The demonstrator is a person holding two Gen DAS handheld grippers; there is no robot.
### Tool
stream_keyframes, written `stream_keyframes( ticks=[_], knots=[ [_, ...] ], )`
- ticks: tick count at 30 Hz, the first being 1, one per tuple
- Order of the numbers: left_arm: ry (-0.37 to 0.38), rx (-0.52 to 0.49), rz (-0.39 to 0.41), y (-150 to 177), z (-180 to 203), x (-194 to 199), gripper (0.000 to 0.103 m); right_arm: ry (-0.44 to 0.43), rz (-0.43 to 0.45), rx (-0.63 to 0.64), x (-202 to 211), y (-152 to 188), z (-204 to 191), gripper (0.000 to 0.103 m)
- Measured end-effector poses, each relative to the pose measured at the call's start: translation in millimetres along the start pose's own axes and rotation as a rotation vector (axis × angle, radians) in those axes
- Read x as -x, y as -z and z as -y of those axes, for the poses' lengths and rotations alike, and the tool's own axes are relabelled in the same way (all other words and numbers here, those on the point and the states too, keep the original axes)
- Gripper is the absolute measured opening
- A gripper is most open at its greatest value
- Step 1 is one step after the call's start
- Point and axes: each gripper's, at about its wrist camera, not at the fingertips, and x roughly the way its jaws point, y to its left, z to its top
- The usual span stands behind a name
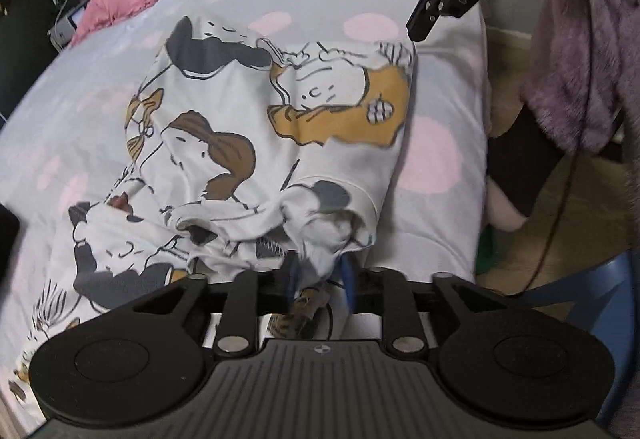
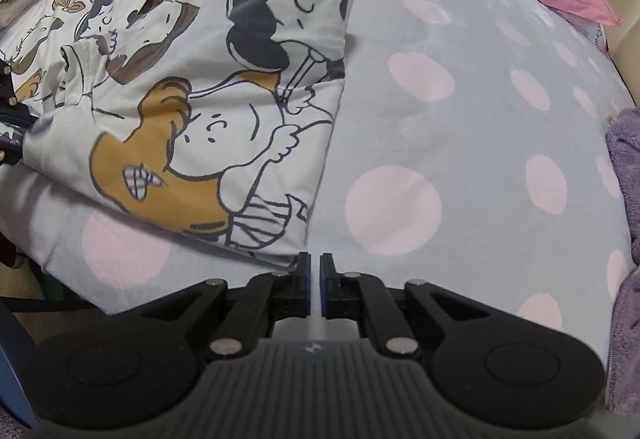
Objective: Fold clothes
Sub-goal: 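Open both tools and release the folded garment onto the bed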
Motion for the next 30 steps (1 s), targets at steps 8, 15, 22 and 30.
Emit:
stream_keyframes(
  ticks=[8,15,22,30],
  knots=[
    [0.045,0.189,0.153,-16,-62,49,0.046,-0.086,0.068,-0.049,24,-33,17,0.031],
    [0.001,0.382,0.195,-38,-134,21,0.046,-0.110,0.086,0.008,17,-84,24,0.040],
    [0.002,0.478,0.189,-55,-179,-46,0.046,-0.120,0.125,-0.018,-6,-122,38,0.043],
    [0.107,0.584,0.185,-54,-204,-108,0.052,-0.150,0.124,-0.077,-34,-147,50,0.044]
  ],
)
